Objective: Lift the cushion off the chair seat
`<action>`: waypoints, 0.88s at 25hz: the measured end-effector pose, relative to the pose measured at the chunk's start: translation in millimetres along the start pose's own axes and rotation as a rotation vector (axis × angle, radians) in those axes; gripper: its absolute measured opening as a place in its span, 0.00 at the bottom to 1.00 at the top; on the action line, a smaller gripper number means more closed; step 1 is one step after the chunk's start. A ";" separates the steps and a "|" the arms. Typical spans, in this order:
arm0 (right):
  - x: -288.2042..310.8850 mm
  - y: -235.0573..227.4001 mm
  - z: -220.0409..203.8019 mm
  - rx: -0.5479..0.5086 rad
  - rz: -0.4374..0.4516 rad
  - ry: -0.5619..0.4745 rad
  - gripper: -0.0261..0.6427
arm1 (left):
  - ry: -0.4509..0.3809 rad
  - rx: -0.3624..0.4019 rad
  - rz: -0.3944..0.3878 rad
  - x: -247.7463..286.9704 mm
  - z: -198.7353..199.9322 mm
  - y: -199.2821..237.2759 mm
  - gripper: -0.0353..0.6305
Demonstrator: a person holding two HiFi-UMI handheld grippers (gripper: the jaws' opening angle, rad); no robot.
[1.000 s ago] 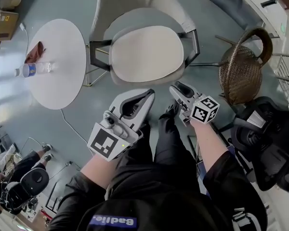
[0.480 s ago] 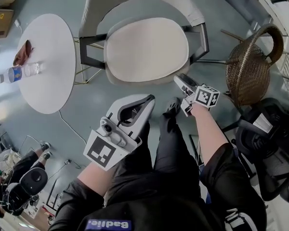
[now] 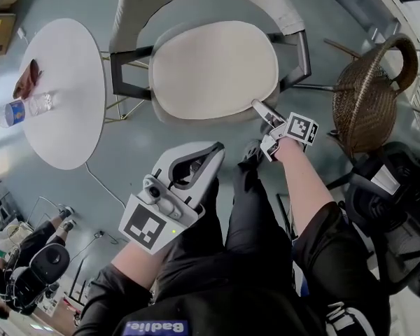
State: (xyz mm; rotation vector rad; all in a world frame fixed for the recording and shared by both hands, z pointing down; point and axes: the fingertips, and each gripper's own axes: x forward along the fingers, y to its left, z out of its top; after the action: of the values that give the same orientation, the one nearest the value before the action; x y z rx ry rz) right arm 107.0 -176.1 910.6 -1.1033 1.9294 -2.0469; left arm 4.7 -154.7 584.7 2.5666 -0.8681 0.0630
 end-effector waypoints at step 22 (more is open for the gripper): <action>13.1 42.8 15.4 -0.072 -0.091 -0.089 0.13 | -0.046 -0.003 0.033 -41.8 34.3 -7.4 0.07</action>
State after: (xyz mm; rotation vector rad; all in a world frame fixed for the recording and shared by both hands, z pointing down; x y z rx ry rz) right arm 89.8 -203.6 876.1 -1.2971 1.9589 -1.9495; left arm -27.7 -139.7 543.4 2.5607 -0.9270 0.0130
